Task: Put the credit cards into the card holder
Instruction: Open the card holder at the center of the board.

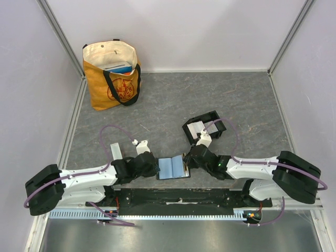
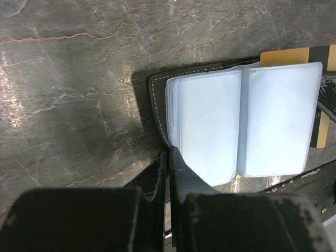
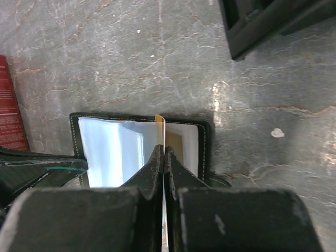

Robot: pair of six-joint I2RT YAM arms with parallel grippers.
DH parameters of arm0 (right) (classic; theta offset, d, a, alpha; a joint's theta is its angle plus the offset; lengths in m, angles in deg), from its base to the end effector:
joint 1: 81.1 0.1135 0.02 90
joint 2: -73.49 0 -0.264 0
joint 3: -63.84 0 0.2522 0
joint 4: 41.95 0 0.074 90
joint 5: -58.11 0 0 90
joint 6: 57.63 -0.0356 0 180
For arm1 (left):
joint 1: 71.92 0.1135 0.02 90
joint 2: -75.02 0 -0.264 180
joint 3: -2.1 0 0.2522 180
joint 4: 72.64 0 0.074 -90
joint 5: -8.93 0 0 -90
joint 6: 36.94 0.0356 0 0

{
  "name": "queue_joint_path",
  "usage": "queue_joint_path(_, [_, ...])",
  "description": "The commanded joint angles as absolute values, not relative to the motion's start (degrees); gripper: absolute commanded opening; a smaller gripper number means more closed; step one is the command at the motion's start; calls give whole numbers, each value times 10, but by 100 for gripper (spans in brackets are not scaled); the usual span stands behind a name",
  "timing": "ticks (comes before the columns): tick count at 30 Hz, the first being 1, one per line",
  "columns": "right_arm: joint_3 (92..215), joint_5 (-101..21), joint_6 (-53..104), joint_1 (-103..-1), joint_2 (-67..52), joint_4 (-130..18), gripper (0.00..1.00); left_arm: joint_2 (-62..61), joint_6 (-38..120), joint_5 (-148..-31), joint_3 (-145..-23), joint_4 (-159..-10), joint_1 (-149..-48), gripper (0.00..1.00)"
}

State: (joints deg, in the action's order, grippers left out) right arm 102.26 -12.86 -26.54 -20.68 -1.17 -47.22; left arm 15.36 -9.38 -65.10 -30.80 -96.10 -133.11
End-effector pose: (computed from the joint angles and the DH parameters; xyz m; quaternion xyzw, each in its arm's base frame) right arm 0.1257 0.1979 0.1477 0.0560 0.9001 0.2734 0.3346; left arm 0.0958 -0.1539 0.1446 -0.0574 0.9307 -0.2353 0.2743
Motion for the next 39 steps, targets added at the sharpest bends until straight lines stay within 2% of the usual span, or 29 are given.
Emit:
queue_joint_path(1, [1047,-158,-249,-198,-35,-475,0,138,-81,-654,-313,-921,-1330,2])
queue_joint_path(10, [1139,-199,-223,-178,-66,-466,0,124,-84,-656,-313,-888,-1330,2])
queue_joint_path(16, [1135,-189,-226,-177,-47,-476,0,123,-88,-662,-306,-882,-1328,2])
queue_joint_path(21, [1095,-156,-231,-186,20,-482,0,126,-91,-665,-298,-876,-1328,2])
queue_joint_path(28, [1021,-184,-256,-215,76,-430,0,112,-80,-667,-306,-887,-1328,2])
queue_joint_path(39, [947,-233,-291,-248,56,-318,0,106,-73,-667,-319,-896,-1327,2])
